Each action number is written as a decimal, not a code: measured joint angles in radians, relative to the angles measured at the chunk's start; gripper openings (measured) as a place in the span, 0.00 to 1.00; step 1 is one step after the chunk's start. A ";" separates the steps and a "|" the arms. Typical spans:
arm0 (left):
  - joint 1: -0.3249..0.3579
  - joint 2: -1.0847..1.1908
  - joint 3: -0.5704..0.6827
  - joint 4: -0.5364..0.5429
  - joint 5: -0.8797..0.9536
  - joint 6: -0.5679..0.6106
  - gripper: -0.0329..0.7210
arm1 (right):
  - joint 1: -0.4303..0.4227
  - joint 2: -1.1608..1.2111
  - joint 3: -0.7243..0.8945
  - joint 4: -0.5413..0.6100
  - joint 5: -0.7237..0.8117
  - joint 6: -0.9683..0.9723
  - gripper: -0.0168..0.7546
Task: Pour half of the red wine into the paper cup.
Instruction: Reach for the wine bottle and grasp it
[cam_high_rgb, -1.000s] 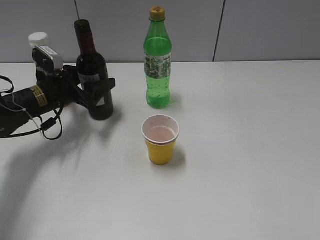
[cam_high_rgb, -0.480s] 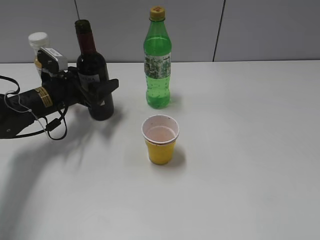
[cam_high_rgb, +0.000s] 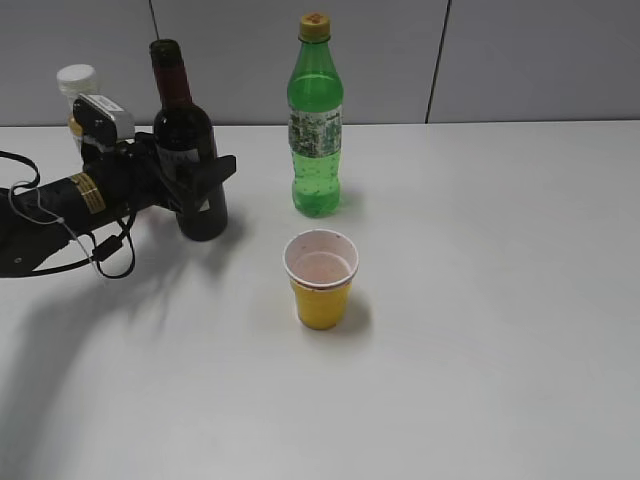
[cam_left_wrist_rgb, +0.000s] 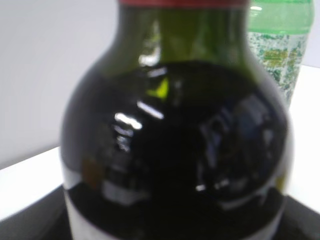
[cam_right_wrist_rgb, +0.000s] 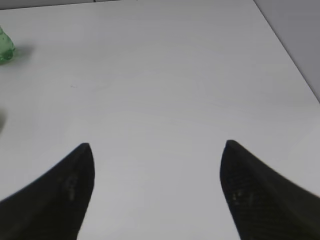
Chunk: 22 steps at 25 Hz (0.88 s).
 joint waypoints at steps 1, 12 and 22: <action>0.000 0.000 0.000 0.000 0.000 0.000 0.82 | 0.000 0.000 0.000 0.000 0.000 0.000 0.79; 0.000 0.000 0.000 -0.007 0.000 -0.002 0.82 | 0.000 0.000 0.000 0.000 0.000 0.000 0.79; -0.001 0.000 0.000 -0.007 0.000 -0.001 0.82 | 0.000 0.000 0.000 0.000 0.000 0.000 0.79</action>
